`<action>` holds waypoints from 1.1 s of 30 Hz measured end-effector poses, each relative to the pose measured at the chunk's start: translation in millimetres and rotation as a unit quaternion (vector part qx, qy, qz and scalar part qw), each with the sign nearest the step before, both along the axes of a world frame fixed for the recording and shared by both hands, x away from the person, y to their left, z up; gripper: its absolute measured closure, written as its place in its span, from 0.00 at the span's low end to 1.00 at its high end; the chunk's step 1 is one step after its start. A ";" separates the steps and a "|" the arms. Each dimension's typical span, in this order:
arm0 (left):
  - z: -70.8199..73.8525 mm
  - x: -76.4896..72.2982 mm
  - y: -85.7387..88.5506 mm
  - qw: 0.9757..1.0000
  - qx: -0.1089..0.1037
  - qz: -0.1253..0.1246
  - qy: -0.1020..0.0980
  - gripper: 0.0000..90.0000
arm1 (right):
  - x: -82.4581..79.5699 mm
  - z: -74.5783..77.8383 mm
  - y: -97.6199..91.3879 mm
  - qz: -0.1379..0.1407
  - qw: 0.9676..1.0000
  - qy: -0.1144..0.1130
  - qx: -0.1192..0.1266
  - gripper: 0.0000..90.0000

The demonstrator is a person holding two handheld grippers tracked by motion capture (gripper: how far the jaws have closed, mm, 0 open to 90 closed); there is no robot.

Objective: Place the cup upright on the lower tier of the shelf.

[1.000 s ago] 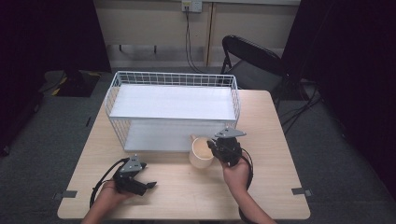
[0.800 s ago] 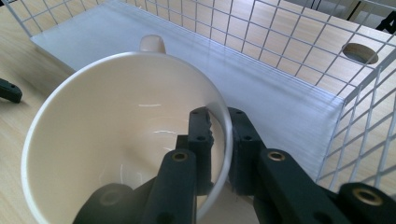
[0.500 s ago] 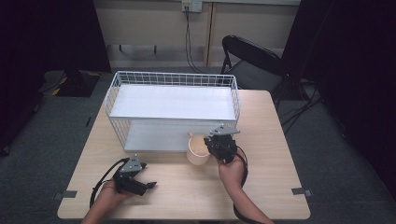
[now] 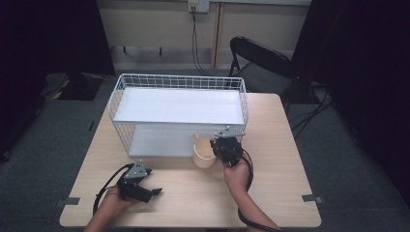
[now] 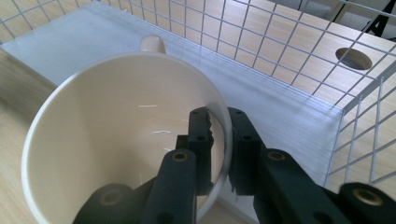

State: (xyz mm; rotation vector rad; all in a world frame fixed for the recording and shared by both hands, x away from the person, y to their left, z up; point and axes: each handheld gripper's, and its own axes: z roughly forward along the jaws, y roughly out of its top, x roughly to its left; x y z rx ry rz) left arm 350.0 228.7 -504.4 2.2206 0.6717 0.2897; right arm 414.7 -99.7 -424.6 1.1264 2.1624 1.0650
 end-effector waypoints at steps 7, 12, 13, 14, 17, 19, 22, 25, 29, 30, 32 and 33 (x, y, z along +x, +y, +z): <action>0.0 0.0 0.0 1.000 0.000 0.000 0.000 0.17 | 6.1 -4.3 4.1 -0.008 1.000 -0.001 -0.008 0.91; 0.0 0.0 0.0 1.000 0.000 0.000 0.000 0.17 | 8.4 -5.3 4.8 -0.014 1.000 -0.002 -0.011 0.91; 0.0 0.0 0.0 1.000 0.000 0.000 0.000 0.17 | 8.8 -5.1 4.9 -0.014 1.000 -0.003 -0.011 0.91; 0.0 0.0 0.0 1.000 0.000 0.000 0.000 0.17 | 8.8 -5.1 4.9 -0.014 1.000 -0.003 -0.011 0.91; 0.1 0.0 0.0 1.000 0.001 0.000 0.000 0.16 | 10.9 -5.1 4.9 -0.020 1.000 -0.005 -0.012 0.91; 0.0 0.0 0.0 1.000 0.000 0.000 0.000 0.17 | 12.3 -5.1 4.2 -0.022 1.000 -0.005 -0.010 0.90; 0.0 0.0 0.0 1.000 0.000 0.000 0.000 0.16 | 13.2 -5.2 4.2 -0.024 1.000 -0.007 -0.010 0.90; 0.2 0.1 0.1 1.000 0.001 0.000 0.000 0.16 | 14.4 -5.4 5.1 -0.027 0.999 -0.013 -0.014 0.90; 0.0 0.0 0.0 1.000 0.000 0.000 0.000 0.16 | 15.0 -4.3 6.4 -0.030 0.999 -0.013 -0.013 0.90; 0.0 0.0 0.0 1.000 0.000 0.000 0.000 0.17 | 15.0 -4.3 6.4 -0.030 0.999 -0.013 -0.013 0.90; 0.0 0.0 0.0 1.000 0.000 0.000 0.000 0.17 | 14.8 -3.5 5.4 -0.035 0.999 -0.014 -0.003 0.89; 0.0 0.0 0.0 1.000 0.000 0.000 0.000 0.16 | 14.6 -2.8 4.5 -0.036 0.999 -0.015 0.001 0.87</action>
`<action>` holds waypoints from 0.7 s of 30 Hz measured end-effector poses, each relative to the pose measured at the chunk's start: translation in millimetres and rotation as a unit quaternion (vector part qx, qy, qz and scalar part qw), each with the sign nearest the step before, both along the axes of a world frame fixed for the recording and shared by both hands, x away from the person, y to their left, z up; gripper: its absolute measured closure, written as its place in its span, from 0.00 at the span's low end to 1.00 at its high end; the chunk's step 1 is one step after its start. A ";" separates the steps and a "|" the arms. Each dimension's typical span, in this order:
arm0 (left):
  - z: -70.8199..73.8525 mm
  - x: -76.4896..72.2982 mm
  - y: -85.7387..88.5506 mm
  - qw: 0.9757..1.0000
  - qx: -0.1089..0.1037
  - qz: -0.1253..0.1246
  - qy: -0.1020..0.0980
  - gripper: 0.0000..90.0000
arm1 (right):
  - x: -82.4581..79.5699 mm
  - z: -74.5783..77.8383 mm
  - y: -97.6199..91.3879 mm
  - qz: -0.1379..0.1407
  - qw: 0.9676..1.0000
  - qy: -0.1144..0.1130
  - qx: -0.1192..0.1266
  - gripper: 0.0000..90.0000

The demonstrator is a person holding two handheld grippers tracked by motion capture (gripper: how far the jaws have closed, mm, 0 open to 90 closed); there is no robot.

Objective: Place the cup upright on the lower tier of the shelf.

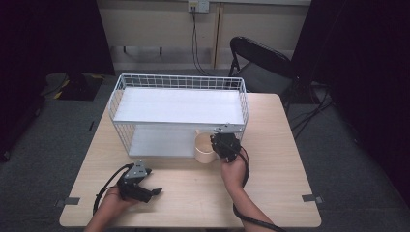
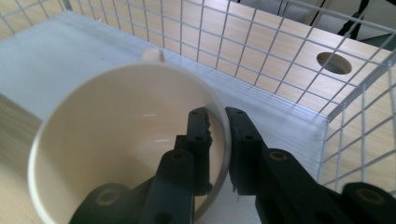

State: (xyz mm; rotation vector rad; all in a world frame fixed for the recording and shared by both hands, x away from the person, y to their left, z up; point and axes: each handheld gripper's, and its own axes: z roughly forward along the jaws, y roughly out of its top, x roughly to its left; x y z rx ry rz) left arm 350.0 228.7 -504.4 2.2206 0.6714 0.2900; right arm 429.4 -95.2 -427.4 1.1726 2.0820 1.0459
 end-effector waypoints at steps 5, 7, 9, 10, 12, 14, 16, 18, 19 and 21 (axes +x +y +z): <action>0.0 0.0 0.0 1.000 0.000 0.000 0.000 0.17 | -1.9 4.5 -2.2 -0.003 1.000 -0.011 0.007 0.70; 0.0 0.0 0.0 1.000 0.000 0.000 0.000 0.17 | -3.7 6.1 -3.4 -0.001 1.000 -0.012 0.008 0.60; 0.0 0.0 0.0 1.000 0.000 0.000 0.000 0.17 | -6.7 7.5 -4.5 0.006 1.000 -0.011 0.018 0.53; 0.0 -0.1 -0.1 1.000 0.000 0.000 0.000 0.16 | -8.3 8.2 -5.0 0.010 1.000 -0.009 0.024 0.48; 0.1 -0.1 0.0 1.000 0.001 0.000 0.000 0.17 | -11.3 10.2 -5.9 0.019 0.999 -0.003 0.039 0.39; 0.0 0.0 0.0 1.000 0.000 0.000 0.000 0.17 | -14.7 12.9 -6.8 0.032 0.998 0.000 0.052 0.32; 0.0 0.0 0.0 1.000 0.000 0.000 0.000 0.16 | -17.7 15.7 -6.6 0.046 0.997 0.006 0.056 0.27; 0.2 0.0 0.0 1.000 0.001 0.000 0.000 0.17 | -21.7 17.8 -6.5 0.056 0.997 0.005 0.056 0.23; 0.2 0.0 0.0 1.000 0.001 0.000 0.000 0.17 | -21.7 17.8 -6.5 0.056 0.997 0.005 0.056 0.23; 0.1 -0.1 0.0 1.000 0.001 0.000 0.000 0.17 | -26.1 18.8 -7.6 0.062 0.997 0.003 0.053 0.22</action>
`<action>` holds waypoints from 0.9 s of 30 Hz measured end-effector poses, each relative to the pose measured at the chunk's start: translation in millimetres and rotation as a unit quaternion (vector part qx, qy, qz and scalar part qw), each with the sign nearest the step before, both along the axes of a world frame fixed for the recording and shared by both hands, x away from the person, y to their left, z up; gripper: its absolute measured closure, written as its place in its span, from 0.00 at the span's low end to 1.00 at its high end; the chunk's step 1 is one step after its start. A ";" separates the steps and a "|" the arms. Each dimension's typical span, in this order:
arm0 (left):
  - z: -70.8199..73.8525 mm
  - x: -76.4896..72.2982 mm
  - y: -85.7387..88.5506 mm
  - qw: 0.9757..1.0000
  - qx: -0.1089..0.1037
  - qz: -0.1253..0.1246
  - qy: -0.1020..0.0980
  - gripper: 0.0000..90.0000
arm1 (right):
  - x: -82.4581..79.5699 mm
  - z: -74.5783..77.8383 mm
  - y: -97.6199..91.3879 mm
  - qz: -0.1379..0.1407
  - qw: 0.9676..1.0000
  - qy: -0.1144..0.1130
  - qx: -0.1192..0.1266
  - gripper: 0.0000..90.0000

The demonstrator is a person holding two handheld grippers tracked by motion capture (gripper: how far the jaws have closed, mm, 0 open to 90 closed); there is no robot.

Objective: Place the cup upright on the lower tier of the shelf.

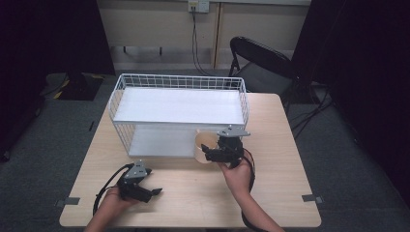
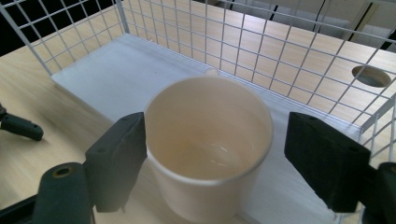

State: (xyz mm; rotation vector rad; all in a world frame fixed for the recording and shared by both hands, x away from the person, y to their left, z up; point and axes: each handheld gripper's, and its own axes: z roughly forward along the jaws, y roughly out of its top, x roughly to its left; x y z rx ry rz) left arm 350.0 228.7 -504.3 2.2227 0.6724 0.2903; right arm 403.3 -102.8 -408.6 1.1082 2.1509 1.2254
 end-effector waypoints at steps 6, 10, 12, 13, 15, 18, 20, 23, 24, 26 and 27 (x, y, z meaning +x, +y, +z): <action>0.0 0.0 0.0 1.000 0.000 0.000 0.000 0.17 | -6.5 -1.3 -8.2 0.010 1.000 0.009 0.019 0.18; 0.0 0.0 0.0 1.000 0.000 0.000 0.000 0.17 | -10.1 -5.7 -10.2 0.017 1.000 0.010 0.012 0.17; -0.1 0.0 0.0 1.000 -0.001 0.000 0.000 0.16 | -10.5 -8.9 -8.9 0.017 1.000 0.011 0.008 0.17; -0.2 0.0 -0.1 1.000 -0.001 0.000 0.000 0.16 | -10.3 -10.7 -7.6 0.013 1.000 0.010 0.002 0.16; -0.1 0.0 -0.1 1.000 -0.001 0.000 0.000 0.16 | -10.2 -12.4 -6.2 0.010 1.000 0.010 -0.003 0.17; 0.0 0.0 0.0 1.000 0.000 0.000 0.000 0.17 | -7.4 -18.9 -2.1 0.012 1.000 0.014 -0.015 0.17; -0.1 0.0 0.0 1.000 -0.001 0.000 0.000 0.16 | -5.4 -21.6 0.2 0.009 1.000 0.012 -0.018 0.17; 0.0 0.0 0.0 1.000 0.000 0.000 0.000 0.16 | -3.5 -21.9 1.9 0.003 1.000 0.009 -0.023 0.18; -0.2 0.0 0.0 1.000 -0.001 0.000 0.000 0.16 | -2.7 -21.9 2.3 0.002 1.000 0.010 -0.023 0.19; -0.2 0.0 -0.1 1.000 -0.001 0.000 0.000 0.17 | -1.6 -22.0 2.8 0.003 1.000 0.009 -0.024 0.19; -0.1 0.0 0.0 1.000 -0.001 0.000 0.000 0.16 | -1.3 -21.9 3.3 0.002 1.000 0.010 -0.024 0.20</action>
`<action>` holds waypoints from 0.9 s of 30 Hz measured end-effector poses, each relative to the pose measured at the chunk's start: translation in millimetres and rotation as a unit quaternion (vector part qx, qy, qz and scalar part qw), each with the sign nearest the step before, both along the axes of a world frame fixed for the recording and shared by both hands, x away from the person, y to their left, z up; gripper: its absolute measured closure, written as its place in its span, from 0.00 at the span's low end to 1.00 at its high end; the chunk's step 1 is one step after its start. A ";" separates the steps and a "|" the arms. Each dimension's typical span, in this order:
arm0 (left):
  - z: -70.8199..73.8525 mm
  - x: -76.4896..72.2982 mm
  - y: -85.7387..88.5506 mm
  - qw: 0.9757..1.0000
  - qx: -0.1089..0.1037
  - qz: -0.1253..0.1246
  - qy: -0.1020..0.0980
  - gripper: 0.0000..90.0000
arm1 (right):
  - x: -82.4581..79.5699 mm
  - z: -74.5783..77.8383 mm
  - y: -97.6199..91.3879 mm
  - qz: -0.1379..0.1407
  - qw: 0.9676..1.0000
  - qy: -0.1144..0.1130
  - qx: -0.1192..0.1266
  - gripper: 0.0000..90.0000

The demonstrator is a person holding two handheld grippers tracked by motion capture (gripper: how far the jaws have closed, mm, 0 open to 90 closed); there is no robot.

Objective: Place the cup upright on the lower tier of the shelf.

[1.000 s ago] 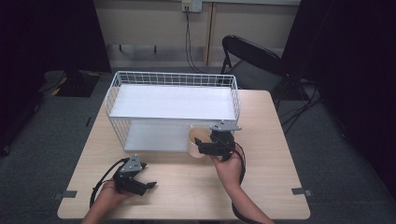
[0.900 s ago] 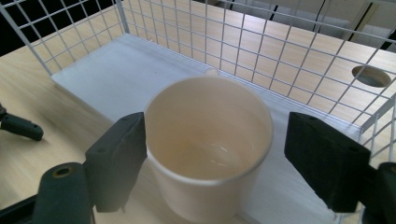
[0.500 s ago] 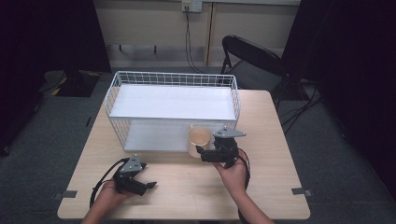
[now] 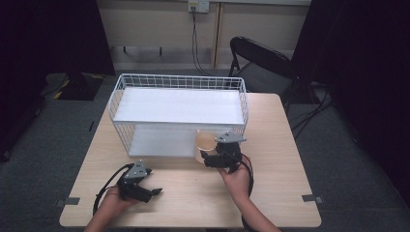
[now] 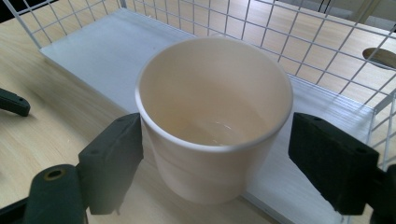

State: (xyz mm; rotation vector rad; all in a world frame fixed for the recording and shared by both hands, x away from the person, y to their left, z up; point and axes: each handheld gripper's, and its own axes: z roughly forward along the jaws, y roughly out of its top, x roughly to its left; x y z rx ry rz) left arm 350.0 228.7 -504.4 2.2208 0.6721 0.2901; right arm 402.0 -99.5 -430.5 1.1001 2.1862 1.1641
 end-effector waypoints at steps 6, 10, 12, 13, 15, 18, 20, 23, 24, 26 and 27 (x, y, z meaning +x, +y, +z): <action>0.1 0.0 0.1 1.000 0.001 0.000 0.000 0.16 | 0.4 -0.5 3.4 -0.008 1.000 -0.001 0.000 0.21; 0.0 0.0 0.0 1.000 0.000 0.000 0.000 0.17 | 1.3 -2.1 4.3 -0.012 1.000 0.001 0.001 0.23; 0.0 0.0 0.0 1.000 0.000 0.000 0.000 0.16 | 1.8 -2.6 4.5 -0.013 1.000 0.003 0.000 0.24; 0.1 0.0 0.1 1.000 0.001 0.000 0.000 0.16 | 2.3 -3.4 4.4 -0.015 1.000 0.004 -0.002 0.26; 0.0 0.0 0.0 1.000 0.000 0.000 0.000 0.17 | 3.2 -4.1 3.8 -0.015 1.000 0.004 0.001 0.27; 0.0 0.0 0.0 1.000 0.000 0.000 0.000 0.17 | 3.7 -4.2 3.8 -0.017 1.000 0.003 -0.001 0.29; 0.1 0.0 0.0 1.000 0.001 0.000 0.000 0.17 | 3.6 -4.3 4.1 -0.018 1.000 0.002 -0.001 0.30; 0.1 0.0 0.0 1.000 0.001 0.000 0.000 0.17 | 3.6 -4.3 4.9 -0.020 1.000 -0.001 -0.004 0.33; 0.0 0.0 0.0 1.000 0.000 0.000 0.000 0.17 | 3.9 -4.1 5.2 -0.021 1.000 -0.001 -0.004 0.33; 0.1 0.0 0.0 1.000 0.001 0.000 0.000 0.17 | 4.1 -3.3 5.3 -0.021 1.000 -0.002 -0.005 0.33; 0.1 0.0 0.0 1.000 0.001 0.000 0.000 0.17 | 4.1 -3.3 5.3 -0.021 1.000 -0.002 -0.005 0.33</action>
